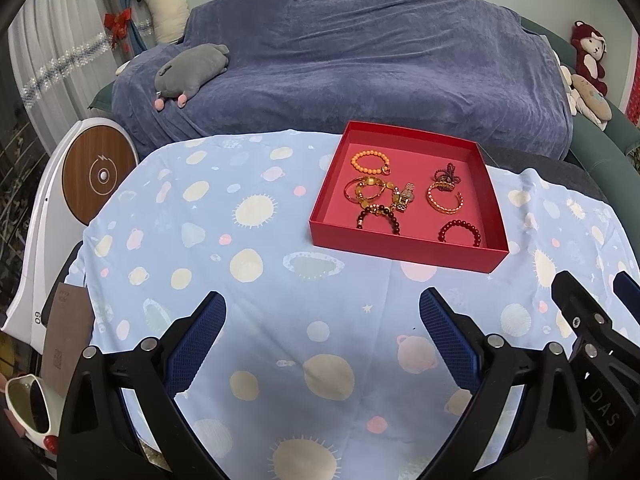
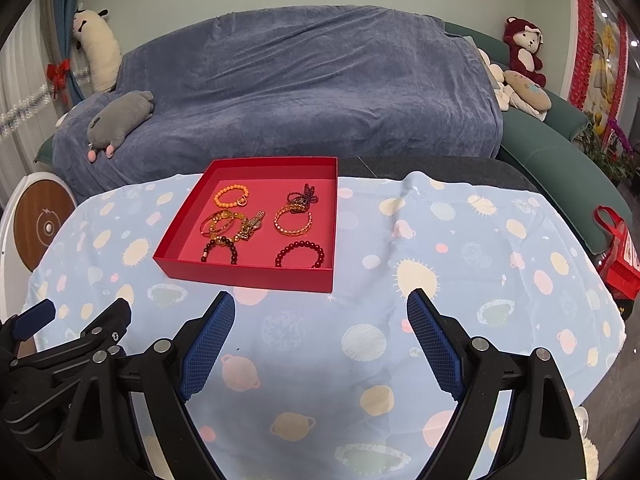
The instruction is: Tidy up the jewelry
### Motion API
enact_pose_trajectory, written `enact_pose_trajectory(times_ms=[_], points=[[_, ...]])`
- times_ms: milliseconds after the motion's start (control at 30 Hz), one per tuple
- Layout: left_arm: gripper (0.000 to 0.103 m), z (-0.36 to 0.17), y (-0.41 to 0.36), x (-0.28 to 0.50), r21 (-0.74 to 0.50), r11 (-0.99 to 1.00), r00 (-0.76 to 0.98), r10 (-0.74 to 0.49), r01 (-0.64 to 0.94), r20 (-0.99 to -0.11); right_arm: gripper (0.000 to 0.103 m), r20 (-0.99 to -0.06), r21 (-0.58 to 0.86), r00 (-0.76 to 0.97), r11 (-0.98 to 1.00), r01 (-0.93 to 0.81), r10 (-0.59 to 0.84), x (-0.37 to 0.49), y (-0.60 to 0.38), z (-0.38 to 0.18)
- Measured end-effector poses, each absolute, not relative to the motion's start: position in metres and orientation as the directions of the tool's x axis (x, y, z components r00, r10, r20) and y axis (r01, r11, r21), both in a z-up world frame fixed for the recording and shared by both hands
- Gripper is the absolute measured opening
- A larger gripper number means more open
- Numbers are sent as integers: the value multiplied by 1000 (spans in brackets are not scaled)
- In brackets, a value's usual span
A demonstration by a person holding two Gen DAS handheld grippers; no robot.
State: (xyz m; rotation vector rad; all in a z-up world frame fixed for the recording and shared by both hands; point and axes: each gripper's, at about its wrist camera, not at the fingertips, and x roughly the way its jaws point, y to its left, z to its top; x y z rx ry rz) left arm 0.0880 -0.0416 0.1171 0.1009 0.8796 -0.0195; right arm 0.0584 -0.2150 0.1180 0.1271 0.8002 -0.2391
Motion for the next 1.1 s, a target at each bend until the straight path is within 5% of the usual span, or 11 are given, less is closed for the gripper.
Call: enact_pose_trajectory(times_ms=[1100], points=[[93,113,-43,93,73,996,629,23,54,-777,84,-720,20,674,966,258,-165,63,-220,117]])
